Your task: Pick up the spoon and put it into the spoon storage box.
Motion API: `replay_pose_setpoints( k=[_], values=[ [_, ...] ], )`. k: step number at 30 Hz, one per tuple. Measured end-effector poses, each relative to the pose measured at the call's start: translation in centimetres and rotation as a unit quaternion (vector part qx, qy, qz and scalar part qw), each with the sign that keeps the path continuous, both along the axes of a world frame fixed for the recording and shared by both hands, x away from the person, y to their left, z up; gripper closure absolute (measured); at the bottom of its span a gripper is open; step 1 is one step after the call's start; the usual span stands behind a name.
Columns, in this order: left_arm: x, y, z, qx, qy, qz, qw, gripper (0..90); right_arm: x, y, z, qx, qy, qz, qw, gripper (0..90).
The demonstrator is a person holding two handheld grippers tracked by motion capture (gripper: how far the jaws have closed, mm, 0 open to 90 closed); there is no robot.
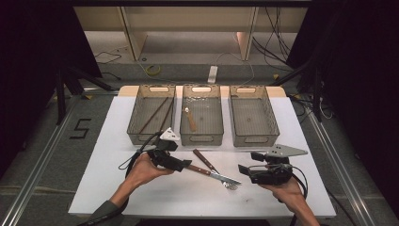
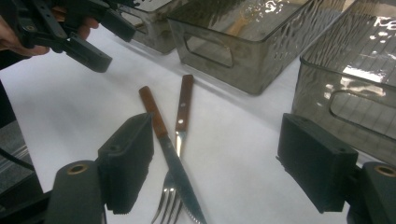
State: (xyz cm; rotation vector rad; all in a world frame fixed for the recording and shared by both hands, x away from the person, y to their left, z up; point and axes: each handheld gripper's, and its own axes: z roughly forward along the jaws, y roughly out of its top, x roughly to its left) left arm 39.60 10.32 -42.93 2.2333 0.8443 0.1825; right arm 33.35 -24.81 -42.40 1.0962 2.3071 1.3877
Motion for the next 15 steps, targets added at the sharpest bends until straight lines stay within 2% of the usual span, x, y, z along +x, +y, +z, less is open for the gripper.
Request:
replay_pose_setpoints(
  k=[3, 6, 10, 15],
  values=[
    [0.1, -0.8, -0.1, 0.015, 0.006, -0.017, 0.9997, 17.1, -0.4, -0.2, -0.1, 0.0, 0.003, 0.002, 1.0, 27.2],
    [0.1, -1.4, -0.4, 0.034, 0.003, -0.022, 0.9992, 17.4, -0.7, -0.3, -0.2, -0.006, 0.005, 0.002, 1.0, 27.2],
    [0.3, -2.0, -0.7, 0.043, 0.005, -0.032, 0.9986, 17.8, -0.9, -0.3, -0.4, -0.006, 0.006, 0.004, 1.0, 26.6],
    [0.5, -3.0, -1.0, 0.063, 0.013, -0.055, 0.9964, 19.0, -1.3, -0.3, -0.4, -0.004, 0.008, 0.004, 0.9999, 25.9]
  ],
)
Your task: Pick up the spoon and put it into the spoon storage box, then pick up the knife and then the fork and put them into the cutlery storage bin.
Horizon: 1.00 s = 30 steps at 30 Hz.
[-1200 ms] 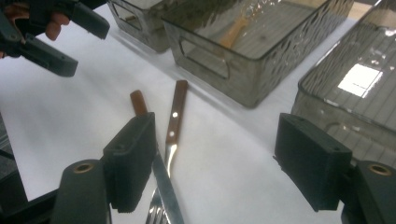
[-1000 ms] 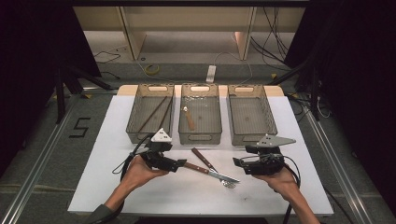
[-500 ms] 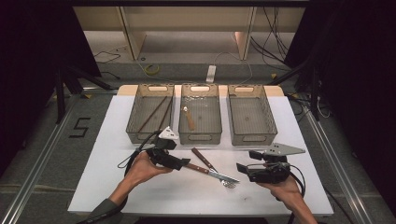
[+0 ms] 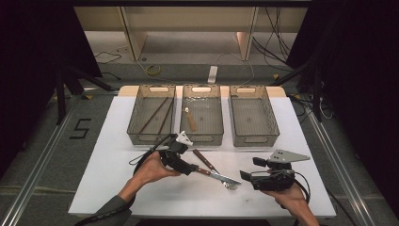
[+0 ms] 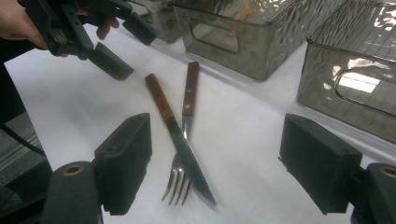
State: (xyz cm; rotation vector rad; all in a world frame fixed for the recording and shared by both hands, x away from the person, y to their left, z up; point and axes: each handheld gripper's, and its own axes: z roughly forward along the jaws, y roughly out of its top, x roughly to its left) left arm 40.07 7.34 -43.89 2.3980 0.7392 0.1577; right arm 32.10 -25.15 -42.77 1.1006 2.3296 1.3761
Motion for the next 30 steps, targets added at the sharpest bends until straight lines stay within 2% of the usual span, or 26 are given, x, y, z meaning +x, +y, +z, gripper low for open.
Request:
replay_pose_setpoints(
  k=[4, 11, 15, 17, 19, 26, 30],
  values=[
    [0.1, -0.8, -0.3, 0.022, 0.0, -0.016, 0.9996, 20.5, -0.2, -0.1, 0.0, -0.001, -0.001, -0.001, 1.0, 25.9],
    [0.2, -1.9, -0.7, 0.045, 0.006, -0.03, 0.9985, 23.0, -0.4, -0.4, 0.1, 0.001, -0.001, -0.002, 1.0, 25.9],
    [0.4, -2.1, -1.0, 0.048, 0.009, -0.035, 0.9982, 24.5, -0.4, -0.5, 0.0, 0.001, 0.001, -0.002, 1.0, 25.8],
    [0.5, -2.1, -1.0, 0.049, 0.005, -0.04, 0.998, 26.9, -0.4, -0.5, 0.0, 0.001, 0.0, -0.003, 1.0, 25.8],
    [0.5, -2.1, -1.2, 0.05, 0.01, -0.043, 0.9978, 28.9, -0.4, -0.6, 0.0, 0.001, -0.001, -0.003, 1.0, 25.8],
    [0.5, -2.2, -1.9, 0.072, 0.008, -0.056, 0.9958, 33.8, -0.4, -0.5, 0.0, -0.001, 0.0, -0.003, 1.0, 25.9],
    [0.5, -2.3, -2.1, 0.081, -0.001, -0.061, 0.9949, 36.9, -0.5, -0.2, 0.1, -0.004, -0.001, 0.0, 1.0, 25.9]
  ],
)
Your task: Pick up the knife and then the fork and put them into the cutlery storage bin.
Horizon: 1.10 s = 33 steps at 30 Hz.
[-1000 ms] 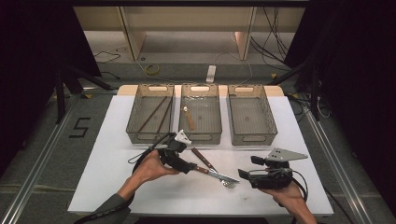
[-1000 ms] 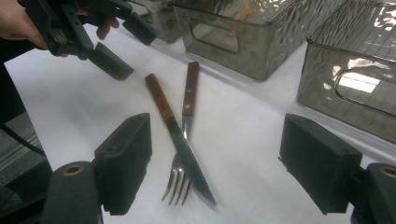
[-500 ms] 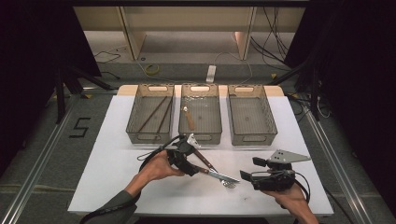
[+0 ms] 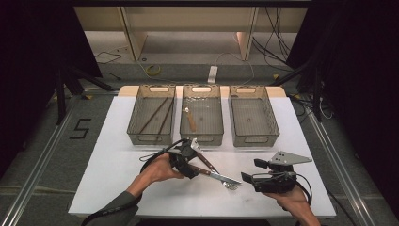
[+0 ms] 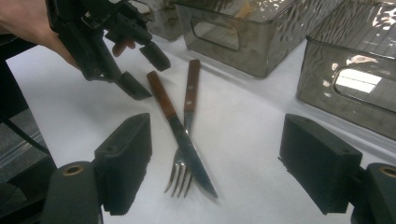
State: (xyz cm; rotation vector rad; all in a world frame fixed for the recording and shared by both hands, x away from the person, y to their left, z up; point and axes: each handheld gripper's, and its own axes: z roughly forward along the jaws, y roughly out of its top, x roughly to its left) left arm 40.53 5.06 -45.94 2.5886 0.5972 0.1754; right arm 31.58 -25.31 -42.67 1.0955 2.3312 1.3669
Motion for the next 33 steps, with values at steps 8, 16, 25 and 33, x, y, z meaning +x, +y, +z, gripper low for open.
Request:
replay_pose_setpoints(
  k=[8, 16, 25, 33],
  values=[
    [0.2, -0.5, -0.1, 0.011, 0.005, -0.023, 0.9996, 45.0, 0.1, 0.1, -0.1, -0.002, 0.002, 0.001, 1.0, 26.2],
    [0.6, -0.8, -0.3, 0.035, 0.012, -0.048, 0.9982, 52.0, 0.1, 0.1, -0.1, -0.002, 0.004, 0.002, 1.0, 26.4],
    [0.5, -1.1, -0.4, 0.069, 0.015, -0.077, 0.9945, 54.7, 0.3, 0.3, -0.3, -0.004, 0.008, 0.009, 0.9999, 26.4],
    [0.1, -1.4, -0.3, 0.075, 0.015, -0.099, 0.9922, 65.2, 0.2, 0.3, -0.3, -0.003, 0.009, 0.01, 0.9999, 26.5]
  ],
)
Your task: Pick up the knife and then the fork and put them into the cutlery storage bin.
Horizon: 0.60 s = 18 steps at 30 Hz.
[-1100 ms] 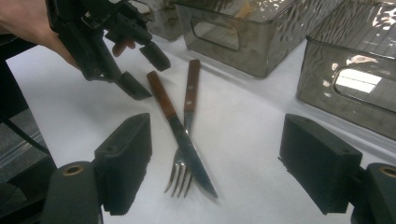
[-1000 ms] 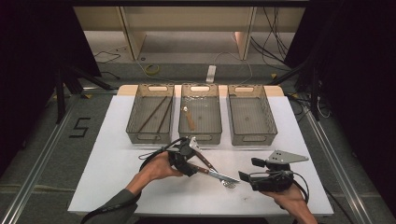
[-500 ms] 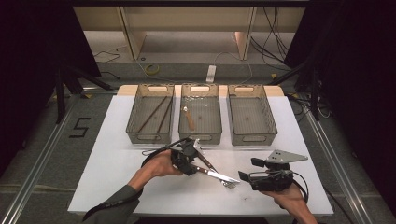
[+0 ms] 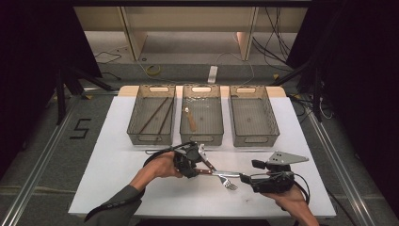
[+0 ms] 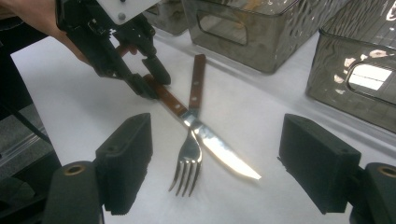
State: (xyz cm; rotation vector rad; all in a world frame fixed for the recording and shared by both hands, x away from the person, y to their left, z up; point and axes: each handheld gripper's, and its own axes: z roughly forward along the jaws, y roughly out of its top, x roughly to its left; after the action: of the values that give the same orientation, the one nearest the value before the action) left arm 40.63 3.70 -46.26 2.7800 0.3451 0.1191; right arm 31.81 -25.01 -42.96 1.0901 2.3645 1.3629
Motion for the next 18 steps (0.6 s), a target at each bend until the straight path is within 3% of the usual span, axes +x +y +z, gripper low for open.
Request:
replay_pose_setpoints(
  k=[5, 11, 18],
  values=[
    [0.0, 0.13, 0.01, 0.0, 0.001, -0.011, 0.9999, 67.3, 0.01, 0.02, -0.04, 0.001, 0.0, 0.003, 1.0, 26.5],
    [-0.46, -0.16, 0.12, 0.015, -0.003, -0.026, 0.9995, 73.3, 0.01, 0.14, -0.06, -0.001, 0.001, 0.005, 1.0, 26.5],
    [-0.43, -0.06, 0.09, 0.009, 0.0, -0.022, 0.9997, 74.6, -0.03, 0.12, -0.02, 0.001, 0.0, 0.005, 1.0, 26.7]
  ],
)
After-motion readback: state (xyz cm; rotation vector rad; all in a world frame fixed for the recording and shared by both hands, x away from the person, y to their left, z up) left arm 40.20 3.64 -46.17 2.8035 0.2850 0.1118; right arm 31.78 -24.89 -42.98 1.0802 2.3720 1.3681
